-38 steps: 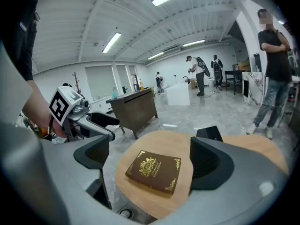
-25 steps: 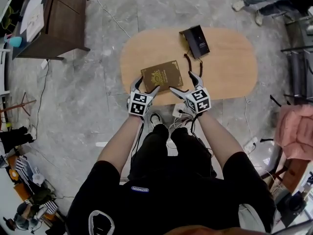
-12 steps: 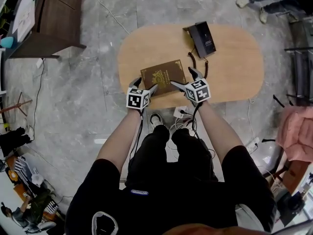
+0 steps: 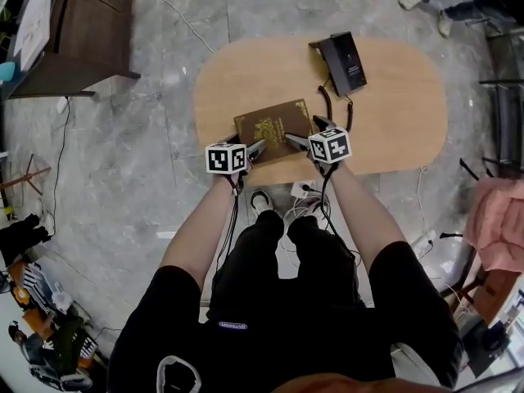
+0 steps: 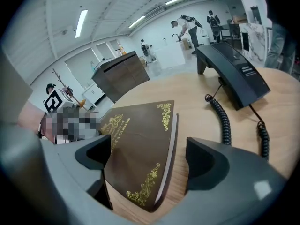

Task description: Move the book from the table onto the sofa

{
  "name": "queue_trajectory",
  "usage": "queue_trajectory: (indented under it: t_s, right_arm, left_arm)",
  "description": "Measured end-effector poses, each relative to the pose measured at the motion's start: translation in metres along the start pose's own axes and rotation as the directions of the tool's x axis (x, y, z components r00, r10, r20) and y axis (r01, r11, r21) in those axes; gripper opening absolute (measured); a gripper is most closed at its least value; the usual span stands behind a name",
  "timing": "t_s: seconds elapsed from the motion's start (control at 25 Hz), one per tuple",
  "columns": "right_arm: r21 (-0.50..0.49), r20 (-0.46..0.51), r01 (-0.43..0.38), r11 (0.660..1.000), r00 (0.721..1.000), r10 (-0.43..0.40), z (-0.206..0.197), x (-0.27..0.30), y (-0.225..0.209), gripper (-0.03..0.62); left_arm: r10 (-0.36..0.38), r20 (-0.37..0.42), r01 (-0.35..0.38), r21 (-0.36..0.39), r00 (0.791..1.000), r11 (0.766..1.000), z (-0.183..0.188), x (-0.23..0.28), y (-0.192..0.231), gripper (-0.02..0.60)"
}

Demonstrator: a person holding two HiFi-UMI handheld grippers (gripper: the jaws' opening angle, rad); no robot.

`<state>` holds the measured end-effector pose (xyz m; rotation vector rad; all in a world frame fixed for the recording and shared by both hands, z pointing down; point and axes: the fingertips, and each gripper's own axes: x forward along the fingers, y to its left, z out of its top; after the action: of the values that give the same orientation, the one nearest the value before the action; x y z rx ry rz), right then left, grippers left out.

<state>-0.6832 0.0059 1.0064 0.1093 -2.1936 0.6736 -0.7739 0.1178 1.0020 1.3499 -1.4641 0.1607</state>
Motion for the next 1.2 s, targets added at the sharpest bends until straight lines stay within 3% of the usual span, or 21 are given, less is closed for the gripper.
queue_trajectory:
  t_s: [0.2,0.4,0.56,0.88,1.2]
  right_arm:
    - [-0.03,-0.018,-0.019,0.999,1.0,0.018,-0.002,0.012,0.009,0.514]
    - [0.005,0.01,-0.008,1.0,1.0,0.008,0.0,0.012,0.007,0.498]
    - [0.052,0.024,-0.005,0.999,1.0,0.004,0.003,0.007,0.007,0.449]
    - [-0.013,0.121,0.031,0.999,0.992,-0.029,0.027,-0.031,0.028,0.425]
    - [-0.04,0.178,0.055,0.998,0.983,-0.047,0.069,-0.097,0.061,0.423]
  left_arm:
    - [-0.015,0.004,0.015,0.021,1.0,1.0,0.005,0.005,-0.002,0.376]
    - [-0.022,0.001,0.022,0.01,1.0,1.0,0.005,0.007,-0.002,0.371]
    - [-0.009,-0.004,0.009,0.003,1.0,1.0,0.005,0.001,0.0,0.354]
    - [-0.052,0.088,0.052,0.006,0.995,0.999,0.019,-0.031,-0.022,0.345]
    - [-0.071,0.135,0.061,0.073,0.988,0.995,0.06,-0.091,-0.067,0.334]
